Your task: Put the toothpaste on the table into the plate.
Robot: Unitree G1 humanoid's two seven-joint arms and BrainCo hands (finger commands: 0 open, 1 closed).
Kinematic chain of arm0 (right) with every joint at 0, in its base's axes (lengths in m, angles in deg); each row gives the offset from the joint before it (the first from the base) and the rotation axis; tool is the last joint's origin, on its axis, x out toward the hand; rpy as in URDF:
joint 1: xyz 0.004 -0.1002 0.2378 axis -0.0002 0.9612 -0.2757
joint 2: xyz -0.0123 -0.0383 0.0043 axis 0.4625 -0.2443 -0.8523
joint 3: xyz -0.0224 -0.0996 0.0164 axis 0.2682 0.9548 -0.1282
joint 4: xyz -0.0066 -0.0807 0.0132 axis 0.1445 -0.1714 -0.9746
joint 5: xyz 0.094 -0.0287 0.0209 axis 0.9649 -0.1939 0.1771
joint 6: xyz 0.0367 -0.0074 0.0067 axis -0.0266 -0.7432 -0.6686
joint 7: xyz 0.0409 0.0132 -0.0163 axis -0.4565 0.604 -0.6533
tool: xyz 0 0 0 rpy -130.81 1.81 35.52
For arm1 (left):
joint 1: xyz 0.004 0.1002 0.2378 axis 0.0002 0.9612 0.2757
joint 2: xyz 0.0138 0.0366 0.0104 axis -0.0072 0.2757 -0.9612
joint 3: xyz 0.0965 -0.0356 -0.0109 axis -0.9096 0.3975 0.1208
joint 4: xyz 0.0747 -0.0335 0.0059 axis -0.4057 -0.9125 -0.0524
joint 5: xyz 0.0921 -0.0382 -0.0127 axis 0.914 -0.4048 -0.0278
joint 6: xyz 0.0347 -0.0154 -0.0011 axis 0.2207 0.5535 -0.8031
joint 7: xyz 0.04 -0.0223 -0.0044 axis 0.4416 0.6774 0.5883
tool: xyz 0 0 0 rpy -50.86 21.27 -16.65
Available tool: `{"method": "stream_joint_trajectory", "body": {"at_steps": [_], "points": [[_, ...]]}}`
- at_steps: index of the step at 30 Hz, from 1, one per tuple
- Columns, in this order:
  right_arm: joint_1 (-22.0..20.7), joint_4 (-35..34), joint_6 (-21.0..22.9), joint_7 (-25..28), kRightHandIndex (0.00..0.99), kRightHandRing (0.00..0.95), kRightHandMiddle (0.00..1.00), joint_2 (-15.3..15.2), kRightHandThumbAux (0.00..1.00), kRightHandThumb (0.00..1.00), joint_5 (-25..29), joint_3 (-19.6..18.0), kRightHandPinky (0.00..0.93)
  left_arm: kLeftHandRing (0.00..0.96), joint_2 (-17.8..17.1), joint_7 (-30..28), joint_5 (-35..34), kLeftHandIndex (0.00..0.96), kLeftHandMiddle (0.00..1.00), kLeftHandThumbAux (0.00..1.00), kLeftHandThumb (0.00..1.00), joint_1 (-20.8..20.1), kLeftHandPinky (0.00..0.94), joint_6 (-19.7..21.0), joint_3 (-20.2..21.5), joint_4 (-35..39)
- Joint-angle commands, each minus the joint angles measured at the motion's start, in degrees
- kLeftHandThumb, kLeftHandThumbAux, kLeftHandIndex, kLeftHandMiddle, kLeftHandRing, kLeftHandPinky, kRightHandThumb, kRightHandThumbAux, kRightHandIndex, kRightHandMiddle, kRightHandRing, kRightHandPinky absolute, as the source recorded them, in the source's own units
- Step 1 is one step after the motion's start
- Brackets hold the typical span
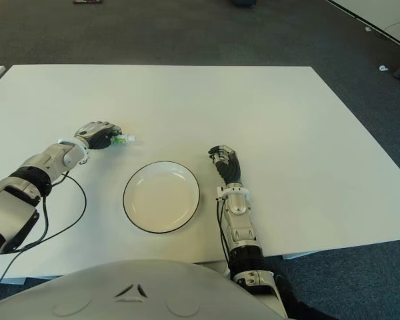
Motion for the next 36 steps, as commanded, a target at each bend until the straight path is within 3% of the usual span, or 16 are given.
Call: {"method": "stream_joint_trajectory", "body": {"at_steps": [1,27,36], "points": [[0.4,0.2,1.4,0.0,0.422,0.426,0.452,0.1,0.734,0.715,0.1,-0.1,0.432,0.773,-0.1,-0.1,1.1,0.422,0.594,0.666,0.847,2.4,0.761,0.1,-0.8,-1.2],[-0.2,0.8,0.9,0.3,0.421,0.424,0.45,-0.1,0.734,0.715,0.5,-0.3,0.431,0.83,-1.3,3.0,2.1,0.423,0.578,0.665,0.847,2.3,0.825,0.7,-1.0,0.1],[-0.3,0.7,1.0,0.1,0.421,0.425,0.447,0.1,0.734,0.716,0.6,-0.4,0.429,0.831,-2.7,1.6,-1.4,0.425,0.581,0.665,0.848,2.1,0.814,-0.5,2.5,3.3]]}}
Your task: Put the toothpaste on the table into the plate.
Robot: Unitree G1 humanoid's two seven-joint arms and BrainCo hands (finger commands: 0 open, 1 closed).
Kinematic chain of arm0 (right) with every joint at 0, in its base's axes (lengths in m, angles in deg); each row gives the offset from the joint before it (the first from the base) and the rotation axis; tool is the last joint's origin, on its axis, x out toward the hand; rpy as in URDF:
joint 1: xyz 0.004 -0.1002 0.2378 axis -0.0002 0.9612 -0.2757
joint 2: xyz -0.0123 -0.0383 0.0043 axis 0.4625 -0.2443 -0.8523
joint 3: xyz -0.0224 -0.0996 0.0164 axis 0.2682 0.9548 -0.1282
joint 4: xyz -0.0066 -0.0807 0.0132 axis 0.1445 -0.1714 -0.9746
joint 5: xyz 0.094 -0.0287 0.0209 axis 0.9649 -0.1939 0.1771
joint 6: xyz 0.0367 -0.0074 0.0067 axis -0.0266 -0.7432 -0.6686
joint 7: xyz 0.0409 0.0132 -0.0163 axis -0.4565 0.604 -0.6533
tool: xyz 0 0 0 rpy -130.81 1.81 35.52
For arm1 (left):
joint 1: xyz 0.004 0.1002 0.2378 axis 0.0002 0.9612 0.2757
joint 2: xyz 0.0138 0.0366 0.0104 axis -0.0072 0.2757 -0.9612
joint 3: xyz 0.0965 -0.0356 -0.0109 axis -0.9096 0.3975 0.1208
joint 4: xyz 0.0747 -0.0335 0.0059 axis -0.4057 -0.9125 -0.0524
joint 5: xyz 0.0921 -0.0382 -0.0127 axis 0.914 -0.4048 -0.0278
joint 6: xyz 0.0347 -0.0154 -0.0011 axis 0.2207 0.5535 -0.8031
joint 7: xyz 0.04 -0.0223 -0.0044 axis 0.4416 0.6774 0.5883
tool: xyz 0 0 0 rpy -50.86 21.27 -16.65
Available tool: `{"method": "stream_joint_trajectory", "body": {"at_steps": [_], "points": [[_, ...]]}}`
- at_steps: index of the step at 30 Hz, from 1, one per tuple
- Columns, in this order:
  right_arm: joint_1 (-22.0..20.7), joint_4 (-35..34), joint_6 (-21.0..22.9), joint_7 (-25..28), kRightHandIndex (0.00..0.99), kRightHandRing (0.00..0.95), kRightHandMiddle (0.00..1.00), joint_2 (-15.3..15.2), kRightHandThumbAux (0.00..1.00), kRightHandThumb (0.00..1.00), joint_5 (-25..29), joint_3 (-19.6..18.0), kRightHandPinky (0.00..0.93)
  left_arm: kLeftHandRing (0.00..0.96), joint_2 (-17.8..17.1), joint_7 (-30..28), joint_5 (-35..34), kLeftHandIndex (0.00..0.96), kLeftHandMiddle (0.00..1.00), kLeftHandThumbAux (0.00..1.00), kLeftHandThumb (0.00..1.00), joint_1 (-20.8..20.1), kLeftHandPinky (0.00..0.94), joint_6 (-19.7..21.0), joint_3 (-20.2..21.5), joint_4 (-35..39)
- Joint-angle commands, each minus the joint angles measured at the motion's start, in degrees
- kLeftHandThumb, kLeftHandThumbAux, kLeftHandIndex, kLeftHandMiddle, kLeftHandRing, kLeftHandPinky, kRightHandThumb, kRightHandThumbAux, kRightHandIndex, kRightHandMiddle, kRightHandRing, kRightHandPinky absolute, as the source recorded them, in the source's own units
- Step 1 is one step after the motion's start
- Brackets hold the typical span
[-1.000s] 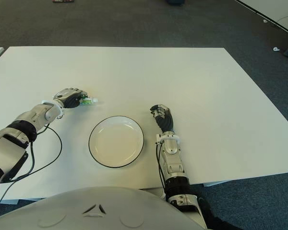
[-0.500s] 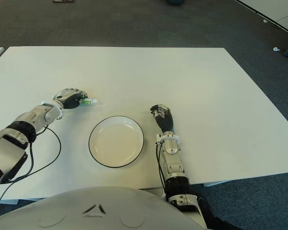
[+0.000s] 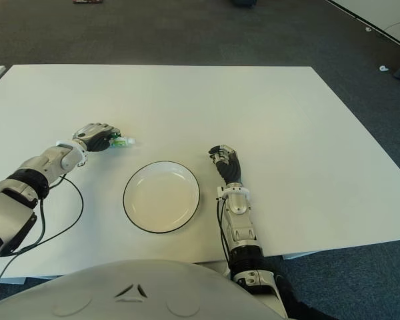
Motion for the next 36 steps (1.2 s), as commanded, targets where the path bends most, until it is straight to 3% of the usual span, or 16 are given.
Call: {"method": "stream_joint_trajectory", "body": {"at_steps": [1,26,36], "points": [[-0.1,0.7,0.8,0.1,0.421,0.425,0.446,0.2,0.734,0.716,0.5,-0.2,0.428,0.831,-1.5,-2.1,-2.3,0.425,0.581,0.665,0.848,0.8,0.812,-0.3,2.5,1.9],[-0.5,0.9,1.5,0.1,0.42,0.407,0.436,0.4,0.735,0.716,0.2,0.1,0.406,0.828,-3.2,-3.8,-6.3,0.423,0.585,0.666,0.847,2.9,0.806,-1.7,9.6,9.7],[-0.6,1.0,1.7,0.0,0.421,0.409,0.441,0.7,0.734,0.715,0.2,0.1,0.414,0.828,-4.6,-6.1,-8.4,0.423,0.588,0.667,0.848,4.6,0.794,-1.0,12.6,16.0]]}}
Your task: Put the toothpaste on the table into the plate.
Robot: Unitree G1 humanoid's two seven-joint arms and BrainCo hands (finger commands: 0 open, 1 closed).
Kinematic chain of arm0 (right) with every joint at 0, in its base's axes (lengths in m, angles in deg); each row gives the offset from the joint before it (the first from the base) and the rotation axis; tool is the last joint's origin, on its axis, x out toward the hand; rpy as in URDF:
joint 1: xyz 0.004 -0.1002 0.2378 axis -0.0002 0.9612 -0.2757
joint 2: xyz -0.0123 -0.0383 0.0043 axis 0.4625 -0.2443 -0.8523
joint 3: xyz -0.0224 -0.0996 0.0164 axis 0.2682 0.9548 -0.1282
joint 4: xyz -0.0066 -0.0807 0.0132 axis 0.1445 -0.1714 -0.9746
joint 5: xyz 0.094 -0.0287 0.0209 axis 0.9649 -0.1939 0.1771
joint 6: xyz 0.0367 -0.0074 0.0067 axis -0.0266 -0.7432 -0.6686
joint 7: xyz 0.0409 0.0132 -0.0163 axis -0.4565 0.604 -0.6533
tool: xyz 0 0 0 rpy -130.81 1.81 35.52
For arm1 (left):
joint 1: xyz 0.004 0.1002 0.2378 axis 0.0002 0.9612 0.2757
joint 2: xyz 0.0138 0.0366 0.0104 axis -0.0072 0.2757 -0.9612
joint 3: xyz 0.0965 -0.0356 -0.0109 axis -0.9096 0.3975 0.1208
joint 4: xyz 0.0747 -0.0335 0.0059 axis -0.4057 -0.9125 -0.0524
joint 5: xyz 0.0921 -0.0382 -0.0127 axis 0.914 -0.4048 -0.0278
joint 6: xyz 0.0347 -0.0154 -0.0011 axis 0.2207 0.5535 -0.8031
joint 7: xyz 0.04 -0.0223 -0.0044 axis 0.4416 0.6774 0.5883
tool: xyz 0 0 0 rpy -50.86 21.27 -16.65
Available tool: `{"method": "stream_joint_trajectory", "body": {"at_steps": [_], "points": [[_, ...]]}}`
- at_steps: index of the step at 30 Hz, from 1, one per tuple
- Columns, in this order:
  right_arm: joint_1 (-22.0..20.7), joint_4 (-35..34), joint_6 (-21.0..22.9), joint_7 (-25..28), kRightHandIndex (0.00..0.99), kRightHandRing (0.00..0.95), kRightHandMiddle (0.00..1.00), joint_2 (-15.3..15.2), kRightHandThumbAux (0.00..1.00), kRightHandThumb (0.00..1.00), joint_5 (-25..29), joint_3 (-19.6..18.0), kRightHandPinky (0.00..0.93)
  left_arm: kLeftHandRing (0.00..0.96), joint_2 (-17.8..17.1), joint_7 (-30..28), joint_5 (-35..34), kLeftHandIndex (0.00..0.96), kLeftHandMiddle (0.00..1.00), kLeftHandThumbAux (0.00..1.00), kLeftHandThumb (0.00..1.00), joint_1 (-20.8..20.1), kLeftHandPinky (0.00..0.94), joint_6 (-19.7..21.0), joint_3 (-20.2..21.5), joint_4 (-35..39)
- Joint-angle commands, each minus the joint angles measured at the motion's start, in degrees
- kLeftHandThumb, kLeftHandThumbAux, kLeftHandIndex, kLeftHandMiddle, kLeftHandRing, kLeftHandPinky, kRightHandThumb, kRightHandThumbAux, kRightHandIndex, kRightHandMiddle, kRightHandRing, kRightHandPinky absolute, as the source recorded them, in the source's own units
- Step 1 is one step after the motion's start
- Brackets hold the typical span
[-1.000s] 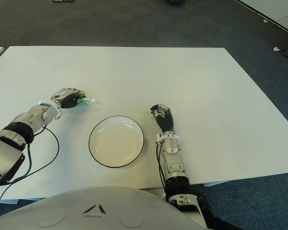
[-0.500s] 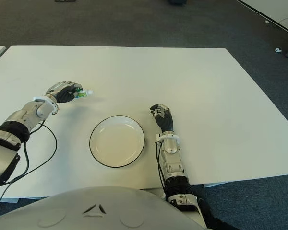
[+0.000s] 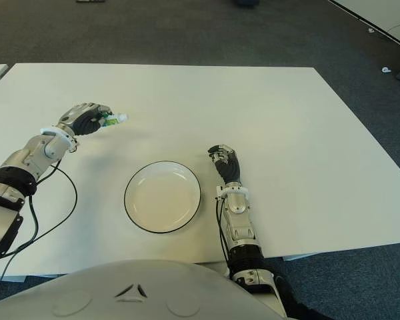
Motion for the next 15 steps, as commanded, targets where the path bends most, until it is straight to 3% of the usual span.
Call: {"method": "stream_joint_trajectory", "body": {"at_steps": [1,10,13,15], "points": [[-0.2,0.8,1.5,0.0,0.421,0.409,0.441,0.3,0.734,0.715,0.2,0.1,0.414,0.828,-0.8,-2.6,-1.5,0.423,0.588,0.667,0.848,1.9,0.793,0.8,1.6,3.7],[-0.2,1.1,1.1,0.0,0.421,0.41,0.44,0.5,0.734,0.715,0.4,-0.1,0.416,0.829,-1.5,-8.3,-3.4,0.423,0.585,0.666,0.848,8.5,0.807,5.5,5.1,21.7],[-0.1,1.0,1.1,-0.2,0.421,0.41,0.441,0.5,0.734,0.715,0.3,-0.1,0.413,0.83,-1.2,-11.0,-4.1,0.424,0.583,0.666,0.848,13.6,0.81,7.6,6.0,33.1],[-0.1,0.9,1.1,-0.2,0.421,0.409,0.441,0.5,0.734,0.715,0.2,-0.1,0.41,0.831,-1.1,-12.2,-4.4,0.424,0.582,0.666,0.848,15.2,0.812,7.6,6.1,36.4]]}}
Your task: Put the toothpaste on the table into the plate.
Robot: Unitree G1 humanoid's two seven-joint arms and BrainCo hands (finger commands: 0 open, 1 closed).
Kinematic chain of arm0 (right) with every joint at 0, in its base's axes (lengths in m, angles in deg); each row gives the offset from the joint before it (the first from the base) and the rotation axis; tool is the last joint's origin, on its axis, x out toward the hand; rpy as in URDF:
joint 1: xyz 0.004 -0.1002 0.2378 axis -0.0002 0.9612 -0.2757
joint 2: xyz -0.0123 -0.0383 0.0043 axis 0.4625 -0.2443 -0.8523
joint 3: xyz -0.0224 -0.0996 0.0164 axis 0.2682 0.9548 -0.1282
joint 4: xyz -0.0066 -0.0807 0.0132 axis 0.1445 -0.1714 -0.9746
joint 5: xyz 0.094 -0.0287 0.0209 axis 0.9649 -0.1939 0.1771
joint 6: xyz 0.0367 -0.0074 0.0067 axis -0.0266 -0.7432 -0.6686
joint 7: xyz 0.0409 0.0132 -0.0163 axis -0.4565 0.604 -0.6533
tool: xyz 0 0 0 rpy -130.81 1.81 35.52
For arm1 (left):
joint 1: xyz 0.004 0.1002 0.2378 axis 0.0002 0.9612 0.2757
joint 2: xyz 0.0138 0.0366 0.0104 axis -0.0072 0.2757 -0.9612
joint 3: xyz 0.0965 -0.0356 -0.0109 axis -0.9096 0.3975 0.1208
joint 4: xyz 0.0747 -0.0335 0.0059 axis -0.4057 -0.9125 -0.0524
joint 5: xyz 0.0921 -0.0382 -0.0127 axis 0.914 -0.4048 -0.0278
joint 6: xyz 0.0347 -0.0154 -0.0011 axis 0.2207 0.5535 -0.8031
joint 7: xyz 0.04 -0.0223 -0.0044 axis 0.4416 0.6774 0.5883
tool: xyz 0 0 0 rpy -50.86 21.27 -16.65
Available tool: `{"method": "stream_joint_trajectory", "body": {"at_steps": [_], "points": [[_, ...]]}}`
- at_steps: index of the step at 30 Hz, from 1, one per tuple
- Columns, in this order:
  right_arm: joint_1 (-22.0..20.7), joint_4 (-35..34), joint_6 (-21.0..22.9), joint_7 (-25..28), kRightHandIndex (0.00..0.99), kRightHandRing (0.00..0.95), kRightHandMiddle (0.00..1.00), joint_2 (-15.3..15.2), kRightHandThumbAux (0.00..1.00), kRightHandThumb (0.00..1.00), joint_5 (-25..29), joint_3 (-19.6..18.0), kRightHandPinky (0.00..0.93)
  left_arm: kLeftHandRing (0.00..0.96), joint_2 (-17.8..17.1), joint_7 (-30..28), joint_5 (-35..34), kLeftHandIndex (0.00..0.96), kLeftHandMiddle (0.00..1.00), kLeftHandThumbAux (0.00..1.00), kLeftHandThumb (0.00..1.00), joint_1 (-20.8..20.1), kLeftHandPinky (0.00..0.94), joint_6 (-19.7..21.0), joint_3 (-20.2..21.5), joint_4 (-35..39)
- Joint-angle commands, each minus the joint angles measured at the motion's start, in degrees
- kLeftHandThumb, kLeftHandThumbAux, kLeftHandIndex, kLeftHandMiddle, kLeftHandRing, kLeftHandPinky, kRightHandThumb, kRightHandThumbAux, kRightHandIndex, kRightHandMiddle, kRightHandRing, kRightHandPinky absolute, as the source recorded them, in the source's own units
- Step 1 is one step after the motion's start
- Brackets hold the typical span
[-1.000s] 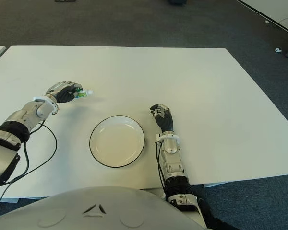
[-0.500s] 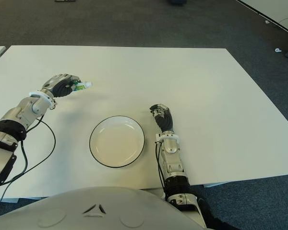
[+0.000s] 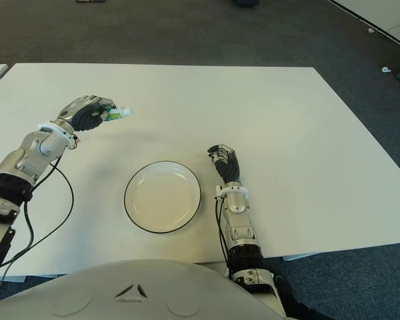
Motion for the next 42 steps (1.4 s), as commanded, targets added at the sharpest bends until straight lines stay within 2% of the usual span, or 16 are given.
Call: {"method": "stream_joint_trajectory", "body": {"at_steps": [1,9,12,18,24,30,42], "points": [[0.0,0.9,1.1,-0.2,0.421,0.408,0.441,0.1,0.734,0.716,0.2,-0.1,0.409,0.831,0.2,-4.3,-1.7,0.424,0.581,0.666,0.848,6.0,0.809,1.3,0.8,11.9],[-0.4,1.4,1.7,-0.1,0.42,0.4,0.432,0.2,0.734,0.716,0.1,0.0,0.404,0.822,1.7,-8.7,-3.3,0.424,0.575,0.666,0.848,11.2,0.793,-0.2,-0.4,21.8],[-0.5,1.6,1.4,-0.1,0.42,0.401,0.432,0.2,0.735,0.716,0.1,0.1,0.409,0.819,2.4,-10.3,-3.8,0.425,0.574,0.666,0.848,11.9,0.796,-0.7,-0.8,23.6],[-0.5,1.6,0.5,0.3,0.42,0.408,0.439,0.2,0.734,0.715,0.2,0.3,0.416,0.827,2.7,-14.3,-5.8,0.426,0.577,0.666,0.848,13.5,0.828,-4.3,-2.2,27.4],[-0.3,1.4,-0.5,0.5,0.421,0.418,0.445,0.1,0.734,0.714,0.2,0.5,0.428,0.827,2.5,-18.4,-6.5,0.427,0.582,0.666,0.848,14.1,0.824,-6.7,-3.7,27.9],[-0.2,1.5,-1.1,0.7,0.421,0.426,0.449,0.0,0.734,0.714,0.4,0.3,0.436,0.823,2.6,-21.8,-4.7,0.429,0.587,0.666,0.847,13.0,0.818,-8.3,-6.2,27.4],[-0.1,1.6,-1.3,0.7,0.421,0.427,0.449,-0.2,0.733,0.714,0.2,0.1,0.43,0.851,4.0,-22.6,0.5,0.43,0.591,0.667,0.846,10.7,0.849,-13.6,-11.5,21.6]]}}
